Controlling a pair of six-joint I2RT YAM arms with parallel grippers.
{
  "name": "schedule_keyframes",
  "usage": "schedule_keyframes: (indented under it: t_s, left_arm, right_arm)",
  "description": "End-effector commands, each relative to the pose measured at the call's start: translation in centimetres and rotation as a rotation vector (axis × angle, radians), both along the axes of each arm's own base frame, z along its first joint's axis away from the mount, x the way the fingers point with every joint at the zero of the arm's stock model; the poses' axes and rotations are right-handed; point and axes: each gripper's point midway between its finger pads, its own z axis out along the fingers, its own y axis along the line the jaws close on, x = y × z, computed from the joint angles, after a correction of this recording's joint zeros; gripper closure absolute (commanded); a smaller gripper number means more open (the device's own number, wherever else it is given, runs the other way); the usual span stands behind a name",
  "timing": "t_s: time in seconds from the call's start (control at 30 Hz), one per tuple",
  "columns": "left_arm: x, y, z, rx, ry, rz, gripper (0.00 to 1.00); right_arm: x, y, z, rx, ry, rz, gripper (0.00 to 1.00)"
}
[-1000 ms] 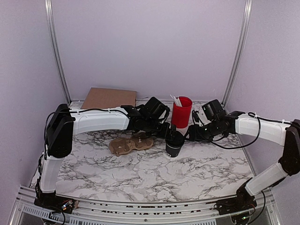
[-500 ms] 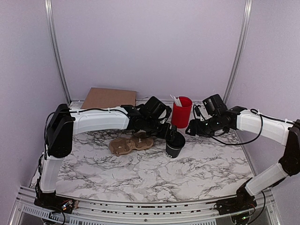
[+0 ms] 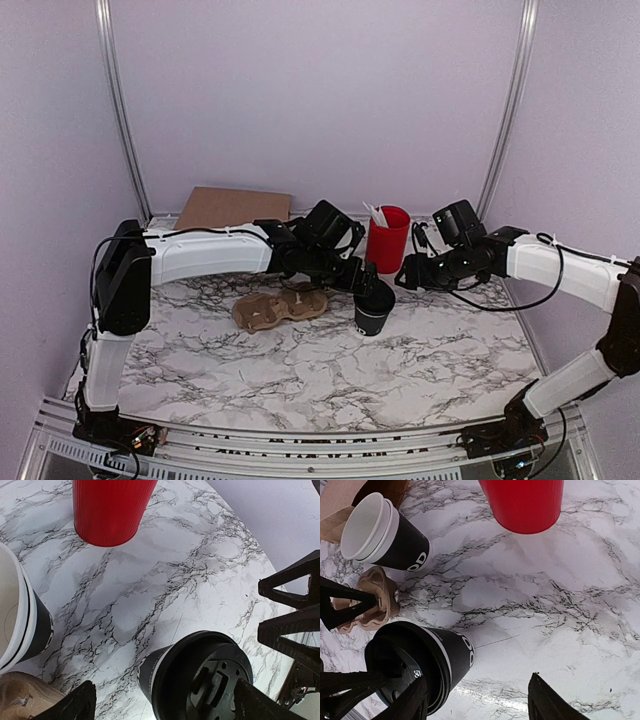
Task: Pack the takeout coffee
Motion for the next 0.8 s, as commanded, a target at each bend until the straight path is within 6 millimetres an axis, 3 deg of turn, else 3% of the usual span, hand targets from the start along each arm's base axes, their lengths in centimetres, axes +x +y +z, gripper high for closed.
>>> schedule_keyframes:
  t_s: [0.0, 0.13, 0.37, 0.77]
  left_arm:
    - [0.3, 0.3, 2.9, -0.069, -0.011, 0.010, 0.03]
    - [0.7, 1.1, 3.5, -0.078, -0.015, 0.047, 0.03]
    - [1.9, 4.7, 2.7, -0.091, 0.022, 0.151, 0.09]
    - [1.4, 3.7, 0.7, -0.107, 0.101, 0.113, 0.17]
  right_arm:
    - [0.2, 1.0, 2.3, 0.023, -0.054, 0.036, 0.34]
    - [0.0, 1.5, 2.5, 0.025, -0.059, 0.053, 0.34]
    - [0.0, 2.3, 3.3, -0.015, -0.087, 0.076, 0.34]
    - [-0.5, 3.1, 0.7, -0.088, -0.035, 0.100, 0.35]
